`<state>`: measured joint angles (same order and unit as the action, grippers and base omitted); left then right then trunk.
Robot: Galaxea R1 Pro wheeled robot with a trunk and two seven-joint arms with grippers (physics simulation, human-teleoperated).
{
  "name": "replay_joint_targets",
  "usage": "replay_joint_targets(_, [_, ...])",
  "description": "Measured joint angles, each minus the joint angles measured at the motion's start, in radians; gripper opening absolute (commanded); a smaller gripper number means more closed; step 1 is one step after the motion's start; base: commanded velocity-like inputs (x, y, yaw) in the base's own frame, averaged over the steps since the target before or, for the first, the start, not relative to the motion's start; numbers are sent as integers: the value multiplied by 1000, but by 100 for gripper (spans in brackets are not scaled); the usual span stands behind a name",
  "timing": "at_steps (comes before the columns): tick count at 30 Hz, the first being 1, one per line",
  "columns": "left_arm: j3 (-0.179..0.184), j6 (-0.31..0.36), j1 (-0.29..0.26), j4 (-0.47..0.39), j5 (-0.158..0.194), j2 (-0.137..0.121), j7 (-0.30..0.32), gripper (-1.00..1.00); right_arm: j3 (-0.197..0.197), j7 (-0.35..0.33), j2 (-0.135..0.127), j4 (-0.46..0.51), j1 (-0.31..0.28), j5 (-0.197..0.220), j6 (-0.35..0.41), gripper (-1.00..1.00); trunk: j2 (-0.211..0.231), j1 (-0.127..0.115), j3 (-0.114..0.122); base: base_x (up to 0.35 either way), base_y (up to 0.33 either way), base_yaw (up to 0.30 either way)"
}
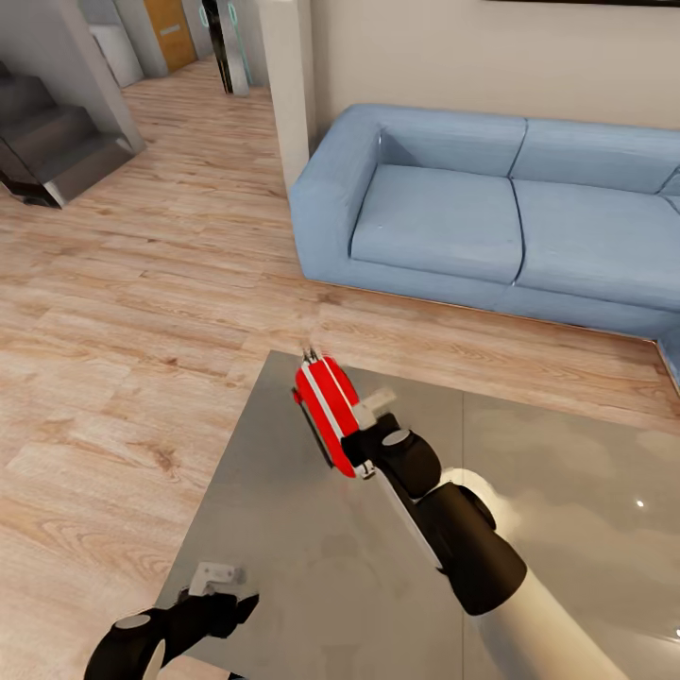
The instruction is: Turn on the radio receiver that's on the table in the living room.
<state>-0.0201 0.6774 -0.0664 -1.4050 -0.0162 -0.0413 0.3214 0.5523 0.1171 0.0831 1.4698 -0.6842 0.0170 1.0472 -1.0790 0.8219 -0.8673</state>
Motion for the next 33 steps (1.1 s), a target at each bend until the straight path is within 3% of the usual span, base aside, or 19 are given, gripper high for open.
replay_joint_targets(5, [-1,2,26,27,5,0,21,100,-1,0,-3,2,28,0,0,-100,0,0,0,0,0,0])
replay_joint_targets(16, [-29,53,25,-34,12,-29,83,100,1,13,-6,64,32,-24,0,-100,0,0,0,0,0,0])
replay_joint_targets(23, [-37,92,20,-73,14,-33,122,100,2,50,-9,92,32,-58,0,-100,0,0,0,0,0,0])
replay_joint_targets(33, [-38,149,-26,-130,67,-31,178,100,5,75,-9,97,32,-70,0,-100,0,0,0,0,0,0])
